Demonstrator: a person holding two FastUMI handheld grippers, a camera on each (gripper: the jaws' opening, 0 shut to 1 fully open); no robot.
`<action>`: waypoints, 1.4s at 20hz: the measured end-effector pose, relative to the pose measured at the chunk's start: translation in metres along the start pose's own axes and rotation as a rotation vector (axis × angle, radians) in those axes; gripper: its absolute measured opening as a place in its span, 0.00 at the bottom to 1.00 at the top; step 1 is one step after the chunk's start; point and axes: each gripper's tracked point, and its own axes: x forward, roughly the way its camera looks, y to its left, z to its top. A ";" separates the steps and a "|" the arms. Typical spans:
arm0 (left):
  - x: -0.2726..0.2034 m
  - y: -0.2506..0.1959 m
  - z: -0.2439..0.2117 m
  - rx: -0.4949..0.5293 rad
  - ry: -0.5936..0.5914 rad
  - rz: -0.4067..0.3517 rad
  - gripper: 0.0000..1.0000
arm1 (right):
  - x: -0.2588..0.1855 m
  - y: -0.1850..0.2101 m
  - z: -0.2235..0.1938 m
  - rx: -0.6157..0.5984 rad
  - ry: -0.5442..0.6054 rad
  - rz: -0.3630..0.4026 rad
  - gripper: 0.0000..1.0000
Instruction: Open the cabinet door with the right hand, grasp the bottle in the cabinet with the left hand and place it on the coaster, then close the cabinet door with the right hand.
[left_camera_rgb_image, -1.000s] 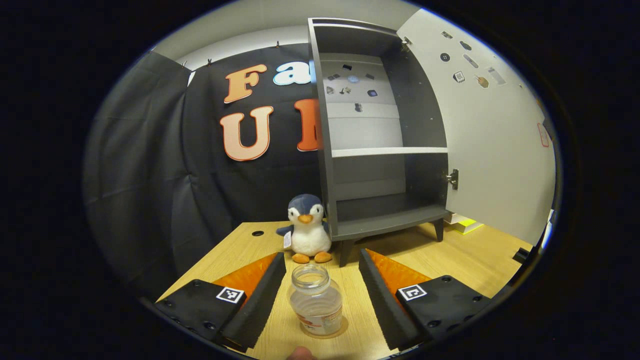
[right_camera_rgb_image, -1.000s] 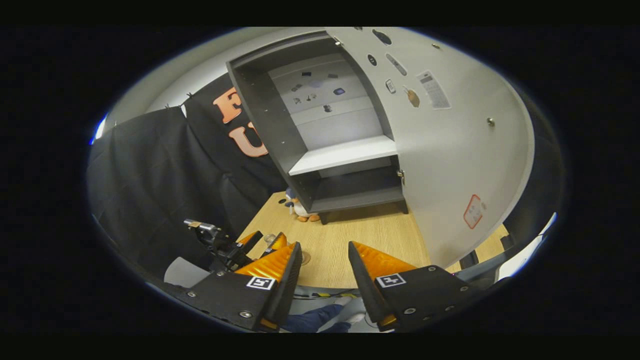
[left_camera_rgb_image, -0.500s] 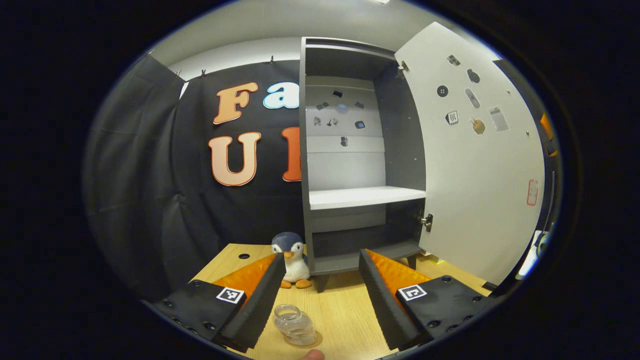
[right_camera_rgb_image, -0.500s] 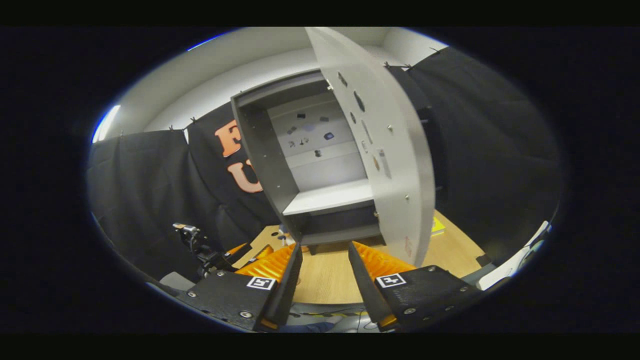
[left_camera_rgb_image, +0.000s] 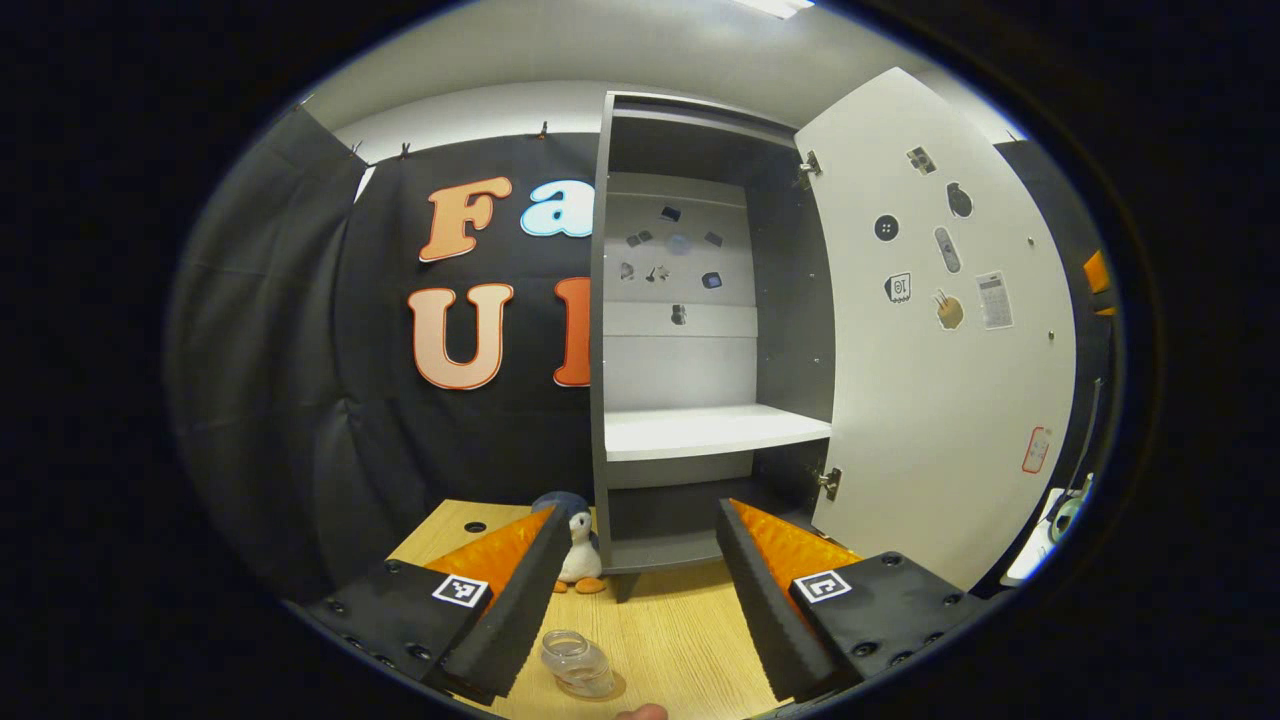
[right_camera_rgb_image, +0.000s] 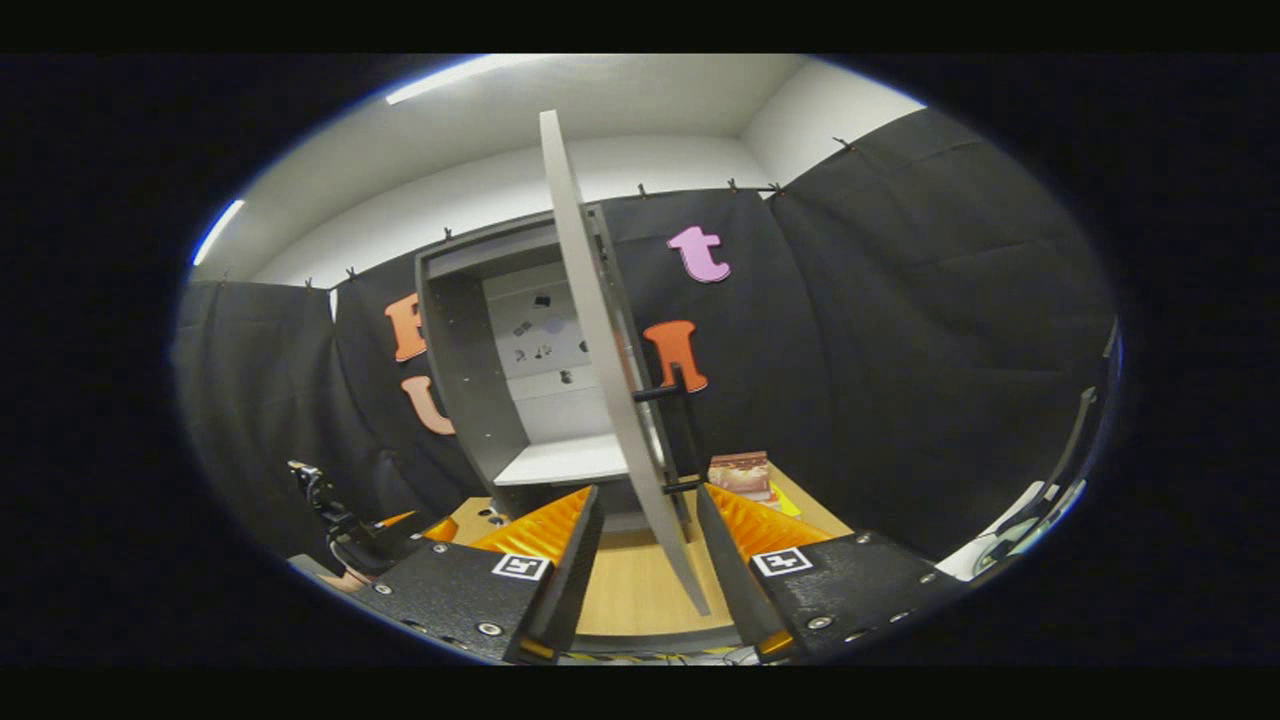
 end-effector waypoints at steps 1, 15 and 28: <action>-0.001 -0.002 0.000 -0.001 0.013 -0.003 0.95 | 0.003 -0.004 0.000 0.001 0.000 -0.013 0.55; -0.004 0.006 0.010 -0.050 0.040 -0.017 0.95 | 0.017 -0.020 -0.003 -0.112 0.012 -0.040 0.50; 0.002 0.029 0.006 -0.043 0.043 0.025 0.95 | 0.027 0.033 -0.013 -0.104 0.019 0.137 0.54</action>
